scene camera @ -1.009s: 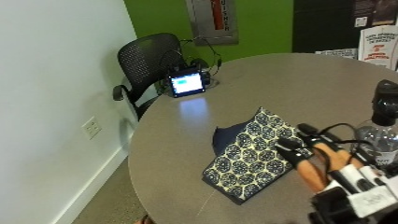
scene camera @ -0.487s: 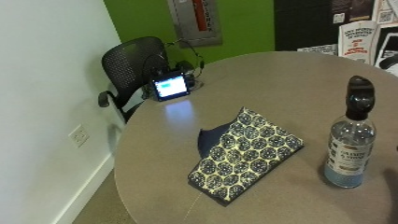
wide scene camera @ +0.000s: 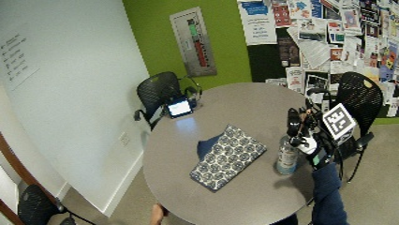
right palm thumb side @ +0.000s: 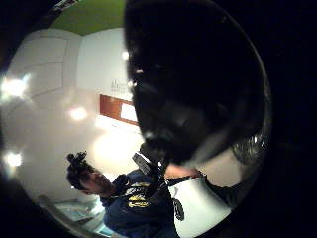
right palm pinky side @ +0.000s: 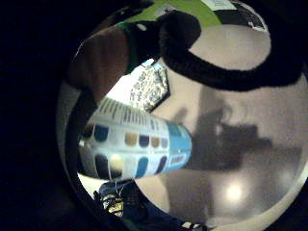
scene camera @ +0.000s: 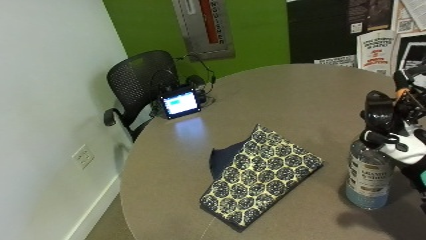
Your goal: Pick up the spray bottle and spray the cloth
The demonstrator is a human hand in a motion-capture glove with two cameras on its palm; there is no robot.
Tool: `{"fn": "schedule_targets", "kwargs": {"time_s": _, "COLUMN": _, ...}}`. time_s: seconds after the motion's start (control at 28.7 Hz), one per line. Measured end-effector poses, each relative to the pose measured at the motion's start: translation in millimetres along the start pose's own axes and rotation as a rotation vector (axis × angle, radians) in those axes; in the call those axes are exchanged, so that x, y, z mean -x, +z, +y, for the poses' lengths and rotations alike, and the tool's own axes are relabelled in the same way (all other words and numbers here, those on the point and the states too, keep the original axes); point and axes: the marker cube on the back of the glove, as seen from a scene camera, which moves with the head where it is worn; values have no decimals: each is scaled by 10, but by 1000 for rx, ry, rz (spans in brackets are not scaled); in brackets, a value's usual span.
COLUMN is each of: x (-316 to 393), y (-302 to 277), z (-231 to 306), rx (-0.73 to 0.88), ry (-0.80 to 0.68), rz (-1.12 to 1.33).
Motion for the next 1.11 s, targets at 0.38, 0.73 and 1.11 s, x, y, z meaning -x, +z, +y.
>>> {"fn": "schedule_targets", "kwargs": {"time_s": 0.38, "x": -36, "y": 165, "z": -145, "rx": -71, "ry": -39, "rz": -97}}
{"fn": "schedule_targets", "kwargs": {"time_s": 0.73, "x": 94, "y": 170, "z": -304, "rx": -172, "ry": -19, "rz": -69}}
{"fn": "schedule_targets", "kwargs": {"time_s": 1.11, "x": 197, "y": 235, "z": -369, "rx": -295, "ry": -29, "rz": -52}}
